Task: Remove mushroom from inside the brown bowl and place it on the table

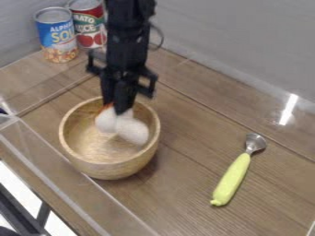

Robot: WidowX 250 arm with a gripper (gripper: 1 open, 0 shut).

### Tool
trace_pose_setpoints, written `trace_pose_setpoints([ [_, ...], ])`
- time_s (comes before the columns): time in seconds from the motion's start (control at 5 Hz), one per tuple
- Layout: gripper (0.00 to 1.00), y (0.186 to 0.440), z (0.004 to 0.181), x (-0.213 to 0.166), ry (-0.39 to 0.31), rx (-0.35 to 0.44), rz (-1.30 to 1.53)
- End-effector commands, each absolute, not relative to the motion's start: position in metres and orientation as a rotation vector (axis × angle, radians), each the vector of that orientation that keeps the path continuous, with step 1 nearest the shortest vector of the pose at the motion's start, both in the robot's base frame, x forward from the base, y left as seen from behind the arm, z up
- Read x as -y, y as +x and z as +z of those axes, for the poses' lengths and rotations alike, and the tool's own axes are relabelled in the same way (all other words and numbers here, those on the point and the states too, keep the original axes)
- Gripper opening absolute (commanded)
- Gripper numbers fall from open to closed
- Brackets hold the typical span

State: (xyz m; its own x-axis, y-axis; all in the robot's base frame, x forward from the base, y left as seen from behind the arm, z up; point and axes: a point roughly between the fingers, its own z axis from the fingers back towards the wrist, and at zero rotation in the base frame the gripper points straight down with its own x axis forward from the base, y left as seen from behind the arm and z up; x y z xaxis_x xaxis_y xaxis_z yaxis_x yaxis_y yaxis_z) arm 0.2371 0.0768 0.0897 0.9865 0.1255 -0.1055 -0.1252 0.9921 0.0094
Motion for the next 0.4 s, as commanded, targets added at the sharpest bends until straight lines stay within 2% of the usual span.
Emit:
trace_pose_setpoints([
  [0.0,0.0,0.251,0.132,-0.073,0.044,-0.021,0.114],
  [0.2,0.0,0.258,0.144,-0.06,0.044,-0.007,0.087],
])
